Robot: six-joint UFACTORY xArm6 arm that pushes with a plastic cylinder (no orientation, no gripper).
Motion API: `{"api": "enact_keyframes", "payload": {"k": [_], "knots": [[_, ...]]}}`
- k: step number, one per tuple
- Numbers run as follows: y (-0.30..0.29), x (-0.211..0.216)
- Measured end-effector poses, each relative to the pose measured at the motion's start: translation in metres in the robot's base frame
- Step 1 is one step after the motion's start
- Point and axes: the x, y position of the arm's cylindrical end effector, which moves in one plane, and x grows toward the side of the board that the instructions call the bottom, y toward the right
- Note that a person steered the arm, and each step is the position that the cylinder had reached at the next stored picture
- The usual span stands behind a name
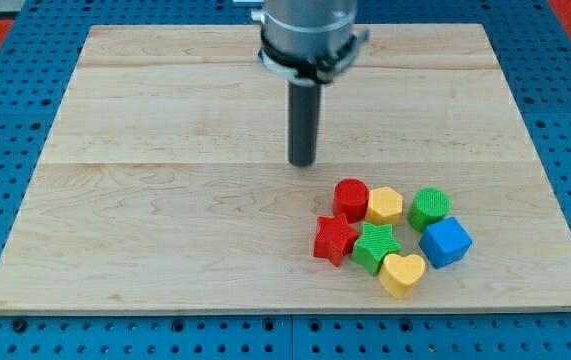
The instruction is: Move the blue triangle slightly to the top center of the board
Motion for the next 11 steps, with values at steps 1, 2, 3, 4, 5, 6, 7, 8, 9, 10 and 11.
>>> {"api": "enact_keyframes", "payload": {"k": [1, 2, 3, 4, 5, 6, 7, 8, 9, 10, 11], "knots": [[0.035, -0.066], [0.054, -0.129], [0.025, -0.188], [-0.030, -0.218], [-0.051, -0.223], [-0.051, -0.211], [-0.036, -0.199], [-0.018, -0.178], [-0.022, -0.150], [-0.002, -0.152], [0.043, -0.164]]}}
